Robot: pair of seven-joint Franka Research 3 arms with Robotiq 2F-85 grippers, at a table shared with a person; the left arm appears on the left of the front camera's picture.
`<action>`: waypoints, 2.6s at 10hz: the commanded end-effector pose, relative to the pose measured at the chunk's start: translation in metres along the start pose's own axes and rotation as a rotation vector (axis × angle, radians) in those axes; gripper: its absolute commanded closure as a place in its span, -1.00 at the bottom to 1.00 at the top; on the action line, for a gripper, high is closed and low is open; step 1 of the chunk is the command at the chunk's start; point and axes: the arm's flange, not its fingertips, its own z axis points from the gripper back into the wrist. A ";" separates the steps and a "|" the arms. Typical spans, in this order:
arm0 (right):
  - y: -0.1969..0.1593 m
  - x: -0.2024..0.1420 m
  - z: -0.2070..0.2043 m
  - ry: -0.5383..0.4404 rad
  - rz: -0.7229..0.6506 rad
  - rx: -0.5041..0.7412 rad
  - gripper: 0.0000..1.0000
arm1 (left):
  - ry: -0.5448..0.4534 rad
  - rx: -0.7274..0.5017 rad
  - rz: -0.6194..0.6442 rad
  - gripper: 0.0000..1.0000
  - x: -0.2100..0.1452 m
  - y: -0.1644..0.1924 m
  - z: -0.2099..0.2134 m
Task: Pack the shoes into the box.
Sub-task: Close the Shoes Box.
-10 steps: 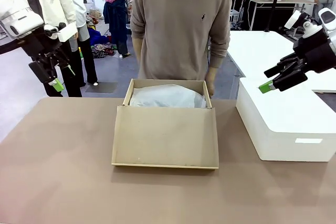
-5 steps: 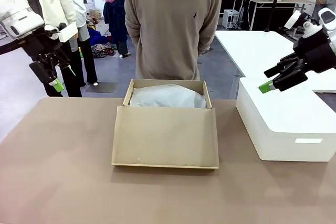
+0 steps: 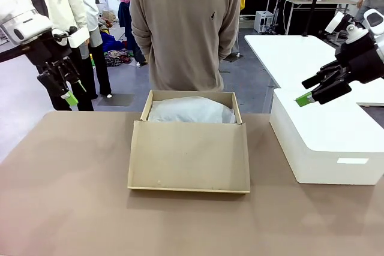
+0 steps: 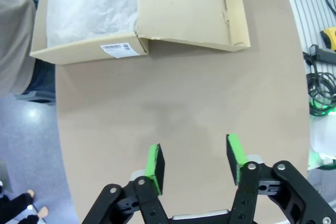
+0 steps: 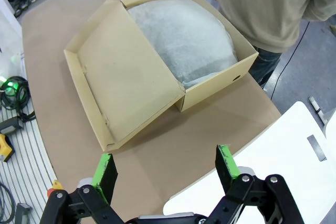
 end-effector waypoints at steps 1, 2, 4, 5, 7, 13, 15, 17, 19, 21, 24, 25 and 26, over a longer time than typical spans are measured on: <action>-0.004 -0.001 -0.001 -0.035 0.019 0.015 -1.00 | -0.005 -0.002 -0.002 1.00 0.003 -0.001 0.002; -0.004 -0.001 -0.001 -0.035 0.019 0.015 -1.00 | -0.004 -0.009 -0.001 1.00 0.003 -0.002 0.003; -0.004 -0.001 -0.001 -0.035 0.019 0.015 -1.00 | 0.004 -0.002 0.007 1.00 0.003 -0.002 0.003; -0.004 -0.001 -0.001 -0.035 0.019 0.015 -1.00 | 0.007 0.000 0.008 1.00 0.004 -0.003 0.003; -0.004 -0.001 -0.001 -0.035 0.019 0.015 -1.00 | 0.004 0.005 0.019 1.00 0.003 -0.004 0.001; -0.004 -0.001 -0.001 -0.035 0.019 0.015 -1.00 | 0.001 0.003 0.006 1.00 0.003 -0.001 0.001; -0.004 -0.001 -0.001 -0.035 0.019 0.015 -1.00 | 0.013 0.006 0.003 1.00 0.002 -0.001 0.002; -0.004 -0.001 -0.001 -0.035 0.019 0.015 -1.00 | -0.010 0.084 0.109 1.00 0.008 -0.007 -0.014; -0.004 -0.001 -0.001 -0.035 0.019 0.015 -1.00 | -0.084 0.123 0.171 1.00 0.007 -0.008 -0.031; -0.004 -0.001 -0.001 -0.035 0.019 0.015 -1.00 | -0.109 0.085 0.147 1.00 -0.001 -0.005 -0.049; -0.004 -0.001 -0.001 -0.035 0.019 0.015 -1.00 | -0.154 0.053 0.127 1.00 -0.007 -0.003 -0.074; -0.004 -0.001 -0.001 -0.035 0.019 0.015 -1.00 | -0.174 0.038 0.142 1.00 -0.008 -0.004 -0.084; -0.004 -0.001 -0.001 -0.035 0.019 0.015 -1.00 | -0.185 0.026 0.152 1.00 -0.009 -0.004 -0.091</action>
